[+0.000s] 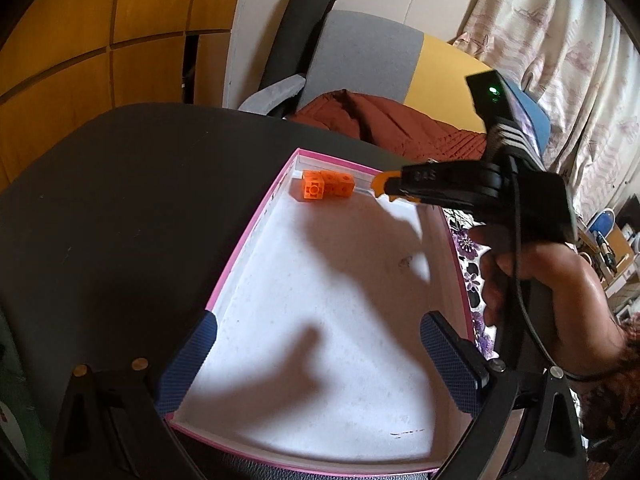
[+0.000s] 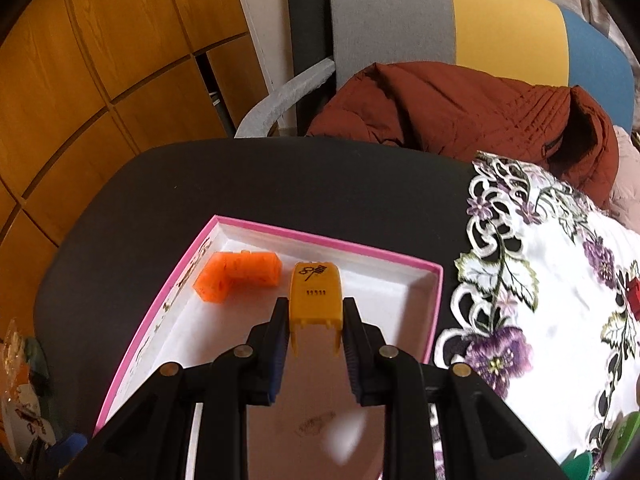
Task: Organize rigid objects
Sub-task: 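Lower the yellow-orange piece into the tray and open the right tool, then move both tools back over the toys on the tablecloth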
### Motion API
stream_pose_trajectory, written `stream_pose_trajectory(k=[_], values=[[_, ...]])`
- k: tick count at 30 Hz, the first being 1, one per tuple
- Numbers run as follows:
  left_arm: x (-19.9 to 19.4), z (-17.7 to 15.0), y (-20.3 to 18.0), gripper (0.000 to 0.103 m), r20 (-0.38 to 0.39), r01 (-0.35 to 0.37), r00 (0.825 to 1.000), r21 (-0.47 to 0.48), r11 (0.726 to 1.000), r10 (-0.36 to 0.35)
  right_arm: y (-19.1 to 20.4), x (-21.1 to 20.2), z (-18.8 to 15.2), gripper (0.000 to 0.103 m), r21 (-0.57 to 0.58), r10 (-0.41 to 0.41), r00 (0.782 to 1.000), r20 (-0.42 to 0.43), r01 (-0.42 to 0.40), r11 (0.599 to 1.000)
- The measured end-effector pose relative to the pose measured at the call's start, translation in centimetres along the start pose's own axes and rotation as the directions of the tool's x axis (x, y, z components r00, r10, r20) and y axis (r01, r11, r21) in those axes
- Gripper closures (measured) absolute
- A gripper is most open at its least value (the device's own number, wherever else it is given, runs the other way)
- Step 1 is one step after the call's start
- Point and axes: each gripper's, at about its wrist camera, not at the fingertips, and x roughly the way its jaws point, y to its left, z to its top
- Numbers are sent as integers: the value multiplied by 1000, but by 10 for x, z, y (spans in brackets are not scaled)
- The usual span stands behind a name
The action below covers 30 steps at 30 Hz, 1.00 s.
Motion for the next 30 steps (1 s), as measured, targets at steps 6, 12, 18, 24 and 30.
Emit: stream_pose_trajectory(k=[6, 12, 18, 24, 30], values=[[2, -4, 0, 1, -26, 18, 1000, -10, 1000, -18, 8, 8, -1, 77, -17, -14, 1000, -5, 14, 1000], [3, -6, -1, 1, -22, 13, 1000, -15, 1000, -14, -1, -4, -14, 75, 2, 46, 999, -15, -46, 999], [3, -11, -5, 0, -32, 33, 999, -18, 999, -34, -8, -25, -24, 73, -2, 70, 998, -6, -70, 998], [-1, -13, -18, 0, -32, 72, 997, -2, 997, -72, -17, -50, -34, 73, 30, 84, 996, 14, -85, 996], [-5, -17, -34, 0, -34, 103, 994, 27, 994, -102, -28, -81, -49, 73, 30, 51, 998, 20, -52, 998]])
